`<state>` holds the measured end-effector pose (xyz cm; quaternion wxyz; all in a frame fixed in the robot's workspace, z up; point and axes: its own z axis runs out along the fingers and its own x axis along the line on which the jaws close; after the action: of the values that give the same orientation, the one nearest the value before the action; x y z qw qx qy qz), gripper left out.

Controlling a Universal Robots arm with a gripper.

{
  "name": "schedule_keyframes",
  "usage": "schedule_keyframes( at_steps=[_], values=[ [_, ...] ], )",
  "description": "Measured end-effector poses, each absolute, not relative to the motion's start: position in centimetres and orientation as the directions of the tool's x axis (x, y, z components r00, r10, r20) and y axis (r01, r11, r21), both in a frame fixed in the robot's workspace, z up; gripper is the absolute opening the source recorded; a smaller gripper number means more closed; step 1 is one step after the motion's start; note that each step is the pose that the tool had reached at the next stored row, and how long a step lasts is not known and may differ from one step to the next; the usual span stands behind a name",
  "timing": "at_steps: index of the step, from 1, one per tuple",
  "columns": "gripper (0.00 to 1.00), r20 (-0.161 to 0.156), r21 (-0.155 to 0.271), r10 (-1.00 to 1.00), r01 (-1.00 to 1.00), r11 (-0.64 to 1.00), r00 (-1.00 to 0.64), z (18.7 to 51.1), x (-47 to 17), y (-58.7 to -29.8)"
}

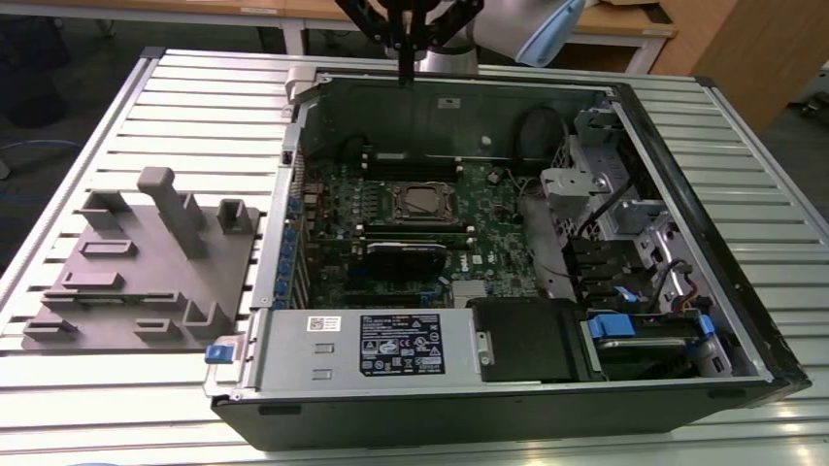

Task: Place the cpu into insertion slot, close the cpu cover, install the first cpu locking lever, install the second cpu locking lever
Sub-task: 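Install the second cpu locking lever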

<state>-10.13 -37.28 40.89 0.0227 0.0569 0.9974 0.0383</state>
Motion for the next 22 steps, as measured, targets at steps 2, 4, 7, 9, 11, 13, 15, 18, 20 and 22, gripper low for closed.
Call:
schedule_keyframes(
  at_steps=[2, 4, 7, 9, 11, 13, 15, 18, 20, 22],
  values=[
    [0.10, -0.041, 0.079, 0.115, 0.112, 0.991, -0.992, 40.5, -10.1, -37.3],
    [0.10, -0.041, 0.079, 0.115, 0.112, 0.991, -0.992, 40.2, -10.1, -37.4],
    [0.10, -0.041, 0.079, 0.115, 0.112, 0.991, -0.992, 39.7, -10.1, -37.4],
    [0.10, -0.041, 0.079, 0.115, 0.112, 0.991, -0.992, 39.7, -10.1, -37.4],
    [0.10, -0.041, 0.079, 0.115, 0.112, 0.991, -0.992, 39.7, -10.1, -37.4],
    [0.10, -0.041, 0.079, 0.115, 0.112, 0.991, -0.992, 39.7, -10.1, -37.4],
    [0.10, -0.041, 0.079, 0.115, 0.112, 0.991, -0.992, 39.7, -10.1, -37.4],
    [0.10, -0.041, 0.079, 0.115, 0.112, 0.991, -0.992, 39.5, -10.1, -37.4],
    [0.10, -0.041, 0.079, 0.115, 0.112, 0.991, -0.992, 39.1, -10.1, -37.4],
    [0.10, -0.041, 0.079, 0.115, 0.112, 0.991, -0.992, 38.8, -10.1, -37.4]
  ],
)
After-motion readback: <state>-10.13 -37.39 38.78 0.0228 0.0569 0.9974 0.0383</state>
